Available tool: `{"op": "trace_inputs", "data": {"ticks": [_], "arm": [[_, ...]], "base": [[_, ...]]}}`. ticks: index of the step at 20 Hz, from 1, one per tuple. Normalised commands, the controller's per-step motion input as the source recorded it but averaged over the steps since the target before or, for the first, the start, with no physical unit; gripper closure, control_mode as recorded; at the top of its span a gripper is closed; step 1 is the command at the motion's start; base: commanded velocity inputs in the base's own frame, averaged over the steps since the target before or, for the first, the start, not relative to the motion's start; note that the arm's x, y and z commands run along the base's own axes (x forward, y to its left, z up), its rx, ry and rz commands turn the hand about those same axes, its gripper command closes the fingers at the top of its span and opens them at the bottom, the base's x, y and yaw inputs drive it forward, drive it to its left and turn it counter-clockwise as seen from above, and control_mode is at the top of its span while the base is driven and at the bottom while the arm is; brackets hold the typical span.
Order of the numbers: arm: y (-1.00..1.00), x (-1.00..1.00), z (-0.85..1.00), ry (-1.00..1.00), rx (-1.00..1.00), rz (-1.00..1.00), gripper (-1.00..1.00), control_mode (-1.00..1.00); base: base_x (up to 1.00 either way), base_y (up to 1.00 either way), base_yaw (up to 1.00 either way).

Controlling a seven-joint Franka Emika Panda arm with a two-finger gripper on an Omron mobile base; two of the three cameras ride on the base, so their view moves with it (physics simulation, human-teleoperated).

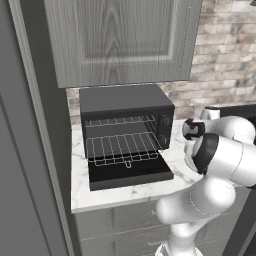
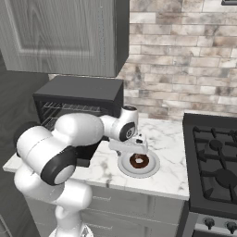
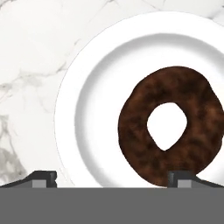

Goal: Pick up the bagel from the plate, place it on the toaster oven rack, close the door, and set the timer.

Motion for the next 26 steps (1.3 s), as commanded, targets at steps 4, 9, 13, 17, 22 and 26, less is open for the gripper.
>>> {"op": "trace_inputs", "data": {"ticks": [4,9,13,17,22,26], "arm": [[-0.05,0.00,-0.22,0.00,0.00,0.00,-1.00,-1.00],[0.00,0.02,-0.20,0.00,0.00,0.01,-1.00,-1.00],[0.00,0.15,-0.12,0.00,0.00,0.05,-1.00,-1.00],[-0.07,0.17,-0.09,0.00,0.00,0.07,-1.00,-1.00],[-0.20,0.04,-0.15,0.00,0.00,0.07,-1.00,-1.00],[-0.20,0.00,-0.23,0.00,0.00,0.05,-1.00,-1.00]], "base": [[0.00,0.00,0.00],[0.00,0.00,0.00],[0.00,0.00,0.00],[0.00,0.00,0.00],[0.00,0.00,0.00],[0.00,0.00,0.00]]}}
